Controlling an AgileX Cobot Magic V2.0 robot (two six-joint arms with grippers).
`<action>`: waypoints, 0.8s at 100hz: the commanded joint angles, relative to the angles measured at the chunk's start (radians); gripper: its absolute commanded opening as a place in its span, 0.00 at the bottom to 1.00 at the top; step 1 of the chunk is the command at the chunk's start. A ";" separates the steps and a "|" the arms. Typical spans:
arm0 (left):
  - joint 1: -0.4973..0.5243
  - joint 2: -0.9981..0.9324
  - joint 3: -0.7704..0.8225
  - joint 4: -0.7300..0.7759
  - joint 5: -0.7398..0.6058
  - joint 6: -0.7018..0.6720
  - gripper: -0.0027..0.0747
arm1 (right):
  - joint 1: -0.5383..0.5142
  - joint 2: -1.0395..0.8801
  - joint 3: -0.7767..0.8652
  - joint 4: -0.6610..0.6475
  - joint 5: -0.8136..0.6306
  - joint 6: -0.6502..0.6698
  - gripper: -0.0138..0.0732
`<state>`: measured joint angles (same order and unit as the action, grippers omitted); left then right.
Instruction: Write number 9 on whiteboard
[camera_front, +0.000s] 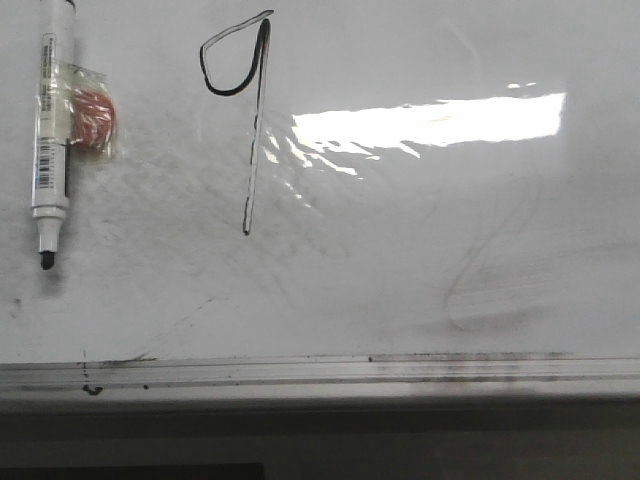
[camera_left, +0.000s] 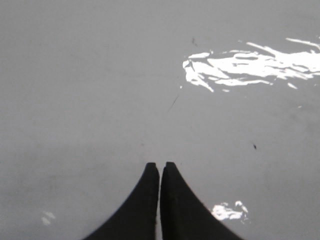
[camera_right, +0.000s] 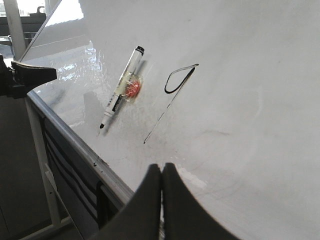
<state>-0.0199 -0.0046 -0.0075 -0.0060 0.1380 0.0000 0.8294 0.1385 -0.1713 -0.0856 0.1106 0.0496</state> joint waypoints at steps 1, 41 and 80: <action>0.003 -0.029 0.041 0.006 0.004 -0.033 0.01 | 0.001 0.007 -0.028 -0.013 -0.073 -0.005 0.08; 0.003 -0.029 0.041 -0.003 0.152 0.056 0.01 | 0.001 0.007 -0.028 -0.013 -0.073 -0.005 0.08; 0.003 -0.027 0.041 -0.003 0.152 0.056 0.01 | 0.001 0.007 -0.028 -0.013 -0.073 -0.005 0.08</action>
<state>-0.0199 -0.0046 -0.0075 0.0000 0.3328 0.0531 0.8294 0.1385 -0.1713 -0.0856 0.1106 0.0496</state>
